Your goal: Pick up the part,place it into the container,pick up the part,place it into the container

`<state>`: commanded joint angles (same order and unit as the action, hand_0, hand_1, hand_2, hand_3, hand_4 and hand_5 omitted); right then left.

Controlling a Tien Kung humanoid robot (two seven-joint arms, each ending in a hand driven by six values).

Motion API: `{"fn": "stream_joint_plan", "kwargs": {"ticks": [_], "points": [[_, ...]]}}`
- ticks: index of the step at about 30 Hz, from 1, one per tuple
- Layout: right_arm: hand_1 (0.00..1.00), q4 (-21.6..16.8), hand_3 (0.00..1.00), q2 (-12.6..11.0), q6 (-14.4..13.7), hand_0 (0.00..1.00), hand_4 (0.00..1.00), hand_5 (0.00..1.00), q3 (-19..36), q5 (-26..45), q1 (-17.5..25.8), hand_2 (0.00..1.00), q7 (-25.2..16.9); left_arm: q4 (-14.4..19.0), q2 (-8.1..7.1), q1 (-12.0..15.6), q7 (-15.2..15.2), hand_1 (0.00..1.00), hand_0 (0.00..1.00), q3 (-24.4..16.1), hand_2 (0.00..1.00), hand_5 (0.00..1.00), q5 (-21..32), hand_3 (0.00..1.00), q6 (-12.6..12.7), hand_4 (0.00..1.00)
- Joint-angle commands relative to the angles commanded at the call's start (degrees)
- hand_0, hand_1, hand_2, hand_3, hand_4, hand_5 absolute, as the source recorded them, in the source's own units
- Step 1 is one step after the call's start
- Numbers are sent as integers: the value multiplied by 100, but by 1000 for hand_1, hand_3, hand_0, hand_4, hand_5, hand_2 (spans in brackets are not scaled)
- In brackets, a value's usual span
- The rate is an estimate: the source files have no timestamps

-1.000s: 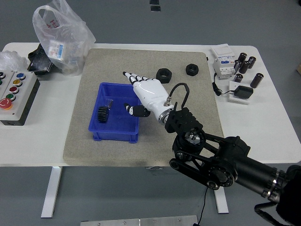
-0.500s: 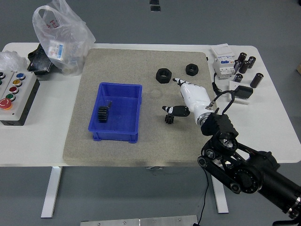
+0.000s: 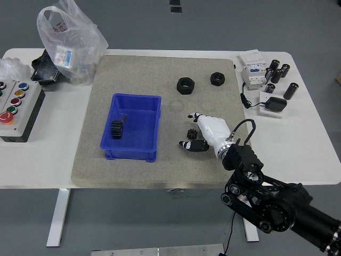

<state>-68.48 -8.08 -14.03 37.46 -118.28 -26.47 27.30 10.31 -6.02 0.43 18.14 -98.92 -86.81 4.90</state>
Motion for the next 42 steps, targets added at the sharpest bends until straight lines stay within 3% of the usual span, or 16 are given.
{"fn": "stream_joint_plan", "kwargs": {"ticks": [1, 6, 7, 12, 13, 24, 33, 36, 37, 42], "points": [[496, 15, 639, 2, 4, 280, 473, 262, -10, -10, -3, 532, 15, 0, 0, -1, 1, 643, 608, 0, 620, 273, -1, 683, -1, 669], [496, 95, 639, 10, 58, 280, 473, 262, -24, -39, -19, 532, 79, 0, 3, -7, 9, 643, 608, 11, 620, 273, 7, 683, -11, 669], [431, 105, 502, 11, 64, 282, 342, 2, -31, -41, -22, 406, 84, 0, 4, -7, 8, 643, 608, 15, 620, 270, 11, 676, -14, 667], [431, 128, 502, 14, 50, 282, 342, 2, -56, -37, -32, 406, 78, 0, 7, -9, 9, 643, 608, 17, 620, 270, 11, 676, -22, 667], [403, 132, 431, 15, 52, 266, 242, 22, -57, -36, -33, 280, 77, 0, 7, -10, 8, 643, 608, 17, 620, 269, 10, 675, -24, 664], [405, 99, 410, 23, -127, 269, 212, 2, -168, -136, -279, 273, -42, 0, 6, -13, 12, 643, 608, 7, 620, 270, 4, 672, -22, 663], [445, 108, 455, 468, -471, 317, 253, 2, -877, -184, -1136, 320, -203, 0, -27, -24, 20, 643, 608, 54, 619, 270, 23, 669, -22, 663], [445, 126, 455, 612, -436, 317, 253, 2, -1118, -133, -1264, 320, -247, 0, -23, -20, 31, 643, 608, 61, 619, 270, 24, 669, -21, 663], [731, 132, 817, 659, -392, 532, 493, 219, -1199, -137, -1297, 787, -254, 0, -21, -18, 37, 643, 608, 60, 619, 270, 21, 668, -21, 663], [731, 142, 817, 749, -228, 532, 493, 219, -1455, -286, -1426, 787, -210, 0, -22, -19, 43, 643, 608, 45, 619, 270, -4, 668, -19, 663]]}}
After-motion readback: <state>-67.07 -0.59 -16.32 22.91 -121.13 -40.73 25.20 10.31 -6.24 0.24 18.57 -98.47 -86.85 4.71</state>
